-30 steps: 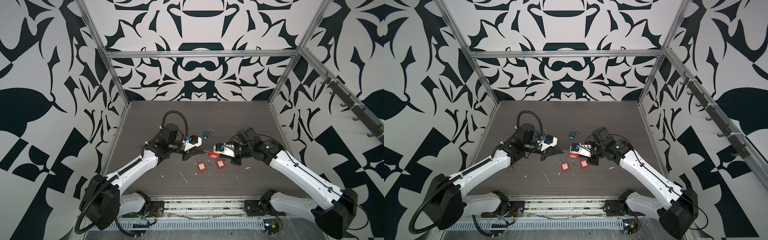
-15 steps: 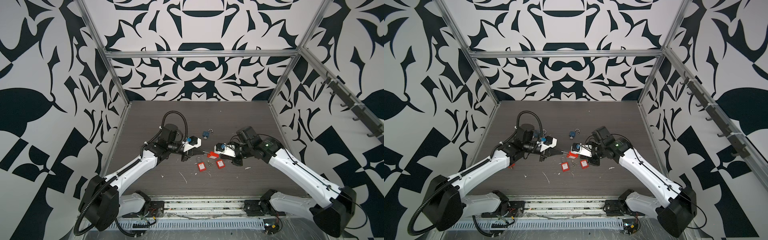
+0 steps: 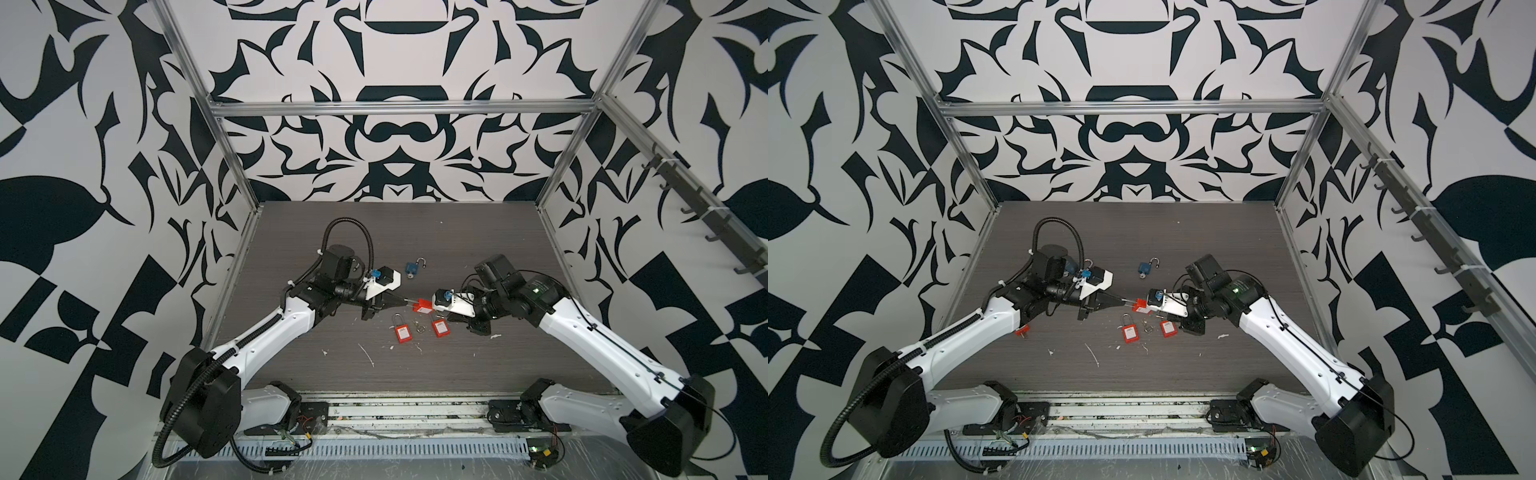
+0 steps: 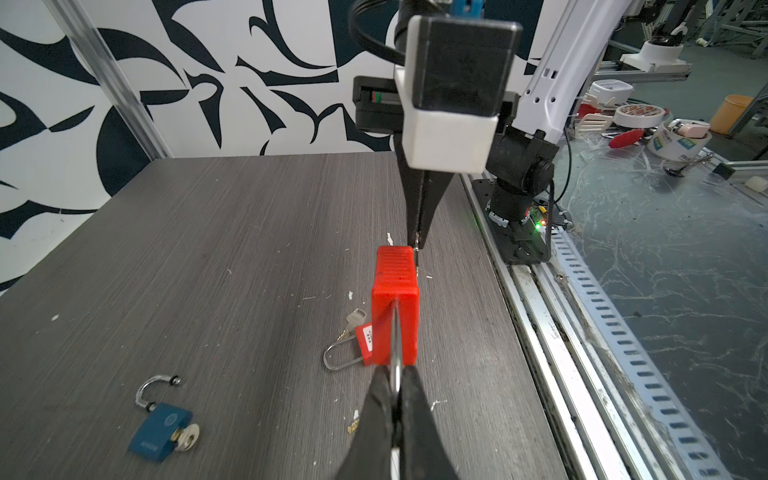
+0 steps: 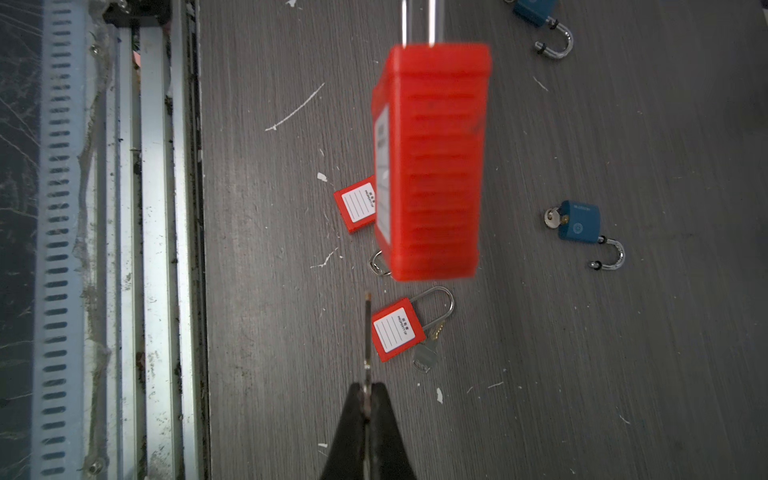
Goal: Lock with the key
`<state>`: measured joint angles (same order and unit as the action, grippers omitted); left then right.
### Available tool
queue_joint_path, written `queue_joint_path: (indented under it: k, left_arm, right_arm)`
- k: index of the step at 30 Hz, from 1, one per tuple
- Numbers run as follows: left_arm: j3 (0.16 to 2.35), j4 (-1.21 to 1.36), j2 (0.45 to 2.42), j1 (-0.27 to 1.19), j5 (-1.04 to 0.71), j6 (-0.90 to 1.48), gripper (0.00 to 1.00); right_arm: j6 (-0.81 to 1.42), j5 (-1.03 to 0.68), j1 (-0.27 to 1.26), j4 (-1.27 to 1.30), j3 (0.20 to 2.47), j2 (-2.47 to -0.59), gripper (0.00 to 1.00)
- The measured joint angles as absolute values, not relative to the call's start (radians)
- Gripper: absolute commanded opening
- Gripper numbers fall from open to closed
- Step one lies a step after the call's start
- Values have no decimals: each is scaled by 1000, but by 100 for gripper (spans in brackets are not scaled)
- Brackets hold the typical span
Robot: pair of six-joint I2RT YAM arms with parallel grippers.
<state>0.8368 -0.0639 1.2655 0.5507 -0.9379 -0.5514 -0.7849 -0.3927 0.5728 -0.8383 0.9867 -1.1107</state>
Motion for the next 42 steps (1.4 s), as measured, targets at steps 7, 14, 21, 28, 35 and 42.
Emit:
queue_joint_path:
  k: [7,14,21,28,35,42]
  left_arm:
    - [991,-277,1359,495,-902,-630,0]
    - [1229,-604,1542,434,-799,-720,0]
    - [1452,-875,1753,417,-719,-780,0]
    - [1627,-1052,1948,417,-629,-823,0]
    - [1766,-1157,2074,417,-536,-853,0]
    - [1830,-1221,2128,417,-492,-891,0]
  right_arm:
    - [-648,-331,573,-738,903,-1061,0]
    - [-363,-273,573,-562,889,-1153,0]
    - [-61,-238,573,-376,889,-1349,0]
    - [106,-201,609,-203,889,-1455,0]
    - [199,-155,667,-129,901,-1567,0]
    - [292,-134,685,-23,899,-1621,0]
